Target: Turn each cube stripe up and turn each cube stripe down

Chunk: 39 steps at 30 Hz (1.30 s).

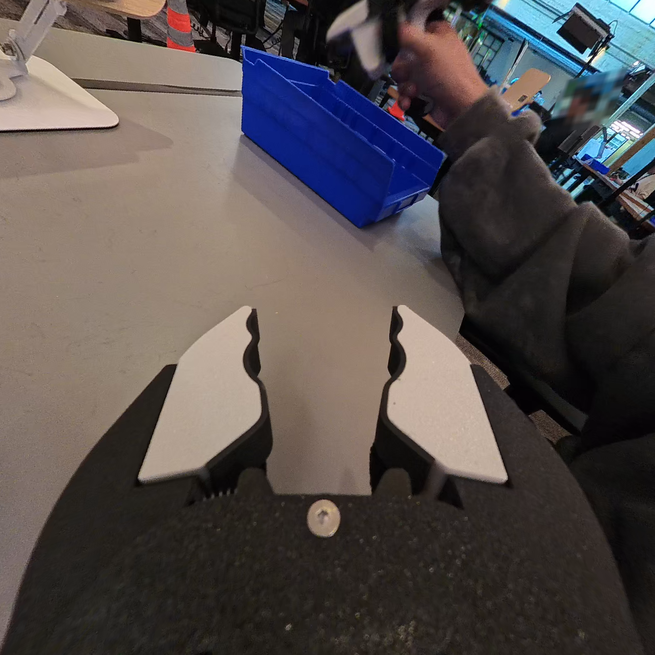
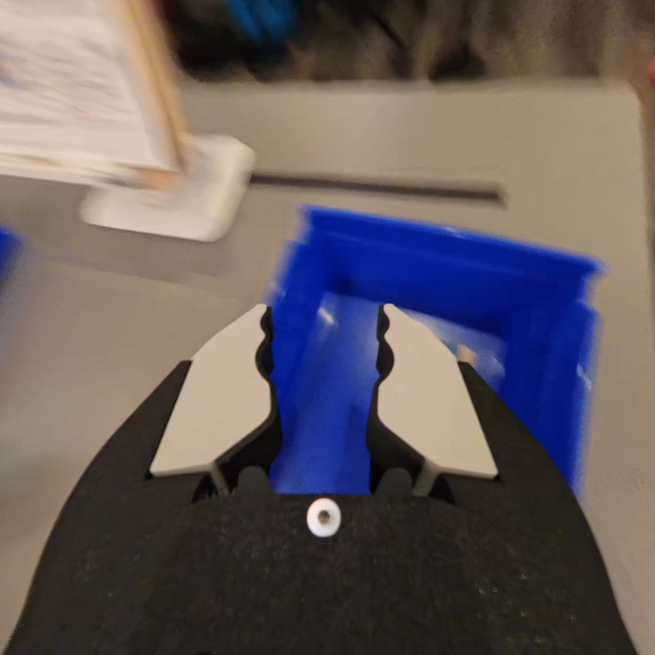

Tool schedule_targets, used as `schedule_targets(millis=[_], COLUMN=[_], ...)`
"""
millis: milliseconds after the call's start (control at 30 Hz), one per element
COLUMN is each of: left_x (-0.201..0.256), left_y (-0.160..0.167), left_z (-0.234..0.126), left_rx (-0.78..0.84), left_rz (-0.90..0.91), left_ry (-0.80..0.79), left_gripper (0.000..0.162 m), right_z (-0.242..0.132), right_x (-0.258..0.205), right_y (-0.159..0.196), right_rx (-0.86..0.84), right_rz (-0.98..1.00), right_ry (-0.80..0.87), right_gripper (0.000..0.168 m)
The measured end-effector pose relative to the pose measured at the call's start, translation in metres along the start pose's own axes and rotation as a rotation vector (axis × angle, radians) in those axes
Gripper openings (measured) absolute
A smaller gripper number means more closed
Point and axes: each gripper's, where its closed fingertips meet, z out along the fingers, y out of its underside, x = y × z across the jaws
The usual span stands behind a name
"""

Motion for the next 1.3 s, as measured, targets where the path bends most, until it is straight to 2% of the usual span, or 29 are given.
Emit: schedule_targets(millis=[67,167,233,367,433,500,700,800,867,933,1000,1067,1167,1300], left_x=[-0.001,-0.004,-0.006,-0.006,-0.004,-0.005,-0.011,-0.023,-0.045,-0.081,-0.123,-0.164,-0.213,-0.266], left_y=[0.001,0.003,0.004,0.007,0.007,0.006,0.009,-0.001,-0.024,-0.05,-0.051,-0.042,-0.032,0.004], left_z=[0.001,0.002,0.003,0.004,0.004,0.004,0.004,-0.012,-0.046,-0.096,-0.144,-0.185,-0.197,-0.199], left_rx=[-0.002,-0.01,-0.017,-0.027,-0.03,-0.031,-0.057,-0.102,-0.11,-0.113,-0.269,-0.418,-0.486,-0.62], left_rz=[0.001,0.016,0.031,0.047,0.053,0.07,0.077,0.06,0.078,0.052,-0.039,-0.132,-0.296,-0.455], left_ry=[-0.003,-0.026,-0.043,-0.052,-0.05,-0.068,-0.109,-0.195,-0.332,-0.523,-0.698,-0.857,-0.895,-0.961], left_gripper=[0.07,0.07,0.07,0.07,0.07,0.07,0.068,0.068,0.067,0.065,0.072,0.072,0.066,0.067], right_z=[-0.039,-0.093,-0.102,-0.085,-0.07,-0.061,-0.057,-0.056,-0.057,-0.058,-0.058,-0.057,-0.058,-0.063], right_x=[-0.077,-0.176,-0.22,-0.281,-0.291,-0.295,-0.297,-0.297,-0.298,-0.3,-0.301,-0.304,-0.308,-0.31], right_y=[-0.019,-0.003,0.034,0.121,0.151,0.166,0.172,0.174,0.174,0.174,0.176,0.18,0.185,0.186], right_rx=[0.27,0.607,0.674,0.606,0.531,0.485,0.432,0.408,0.402,0.397,0.387,0.361,0.329,0.336], right_rz=[-0.073,-0.185,-0.247,-0.29,-0.316,-0.303,-0.297,-0.276,-0.262,-0.254,-0.243,-0.232,-0.241,-0.271], right_ry=[-0.258,-0.556,-0.638,-0.749,-0.743,-0.746,-0.761,-0.766,-0.784,-0.796,-0.816,-0.841,-0.863,-0.861], right_gripper=[0.062,0.063,0.062,0.06,0.059,0.058,0.056,0.053,0.053,0.053,0.053,0.052,0.052,0.051])
